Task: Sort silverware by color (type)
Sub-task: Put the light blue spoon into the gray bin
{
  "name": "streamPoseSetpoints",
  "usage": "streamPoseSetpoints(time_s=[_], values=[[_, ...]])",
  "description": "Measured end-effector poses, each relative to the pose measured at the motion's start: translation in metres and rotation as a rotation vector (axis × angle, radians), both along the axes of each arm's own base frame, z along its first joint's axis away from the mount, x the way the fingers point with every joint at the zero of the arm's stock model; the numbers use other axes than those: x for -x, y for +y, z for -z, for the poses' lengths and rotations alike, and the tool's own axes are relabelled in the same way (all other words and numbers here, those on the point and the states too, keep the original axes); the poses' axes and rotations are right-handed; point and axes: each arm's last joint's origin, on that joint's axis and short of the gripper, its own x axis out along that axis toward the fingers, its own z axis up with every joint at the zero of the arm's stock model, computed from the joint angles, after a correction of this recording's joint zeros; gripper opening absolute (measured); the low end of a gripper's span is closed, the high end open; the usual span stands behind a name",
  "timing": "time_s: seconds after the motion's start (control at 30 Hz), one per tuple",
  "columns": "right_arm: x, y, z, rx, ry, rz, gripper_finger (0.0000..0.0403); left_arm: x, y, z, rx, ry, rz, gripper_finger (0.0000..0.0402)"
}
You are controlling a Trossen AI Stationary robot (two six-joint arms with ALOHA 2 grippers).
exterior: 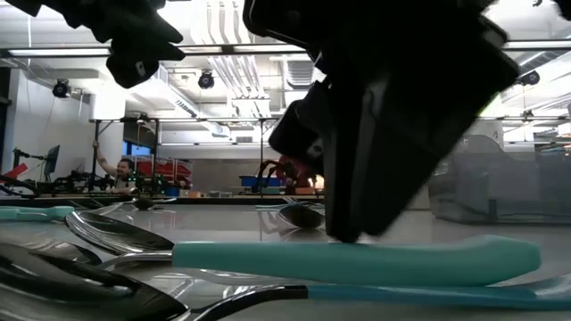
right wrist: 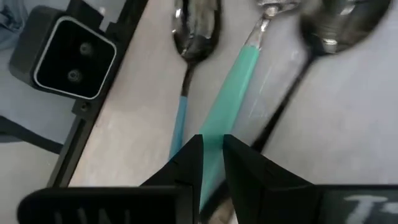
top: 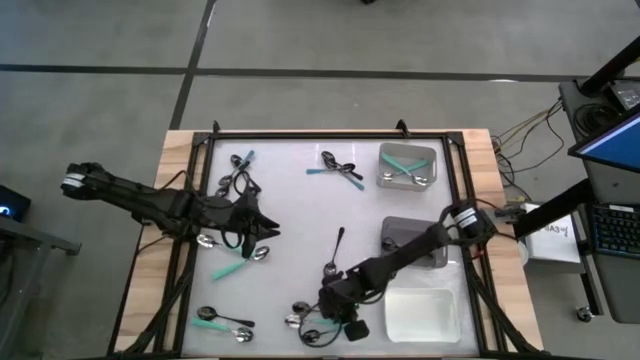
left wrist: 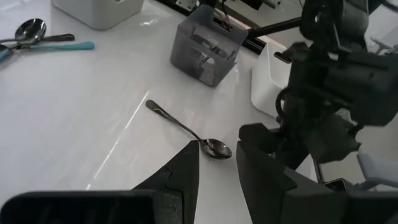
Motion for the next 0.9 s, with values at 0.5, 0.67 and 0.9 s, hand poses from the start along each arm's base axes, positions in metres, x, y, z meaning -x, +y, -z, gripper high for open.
streamPoseSetpoints(time_s=[0.5,0.67,0.9], values=[[-0.008,0.003,-0.014,0.068,-0.121,-0.061,0.0096,-0.001,-0.001,0.001,0.000,0.003,0.011,0.0090],[-0.008,0.004,-0.014,0.051,-0.113,-0.037,0.0135,-0.001,-0.001,0.001,-0.003,0.004,0.033,0.0090],[-0.010,0.006,-0.017,0.016,-0.114,0.034,0.0132,-0.001,-0.001,0.001,-0.007,0.005,0.034,0.0090]])
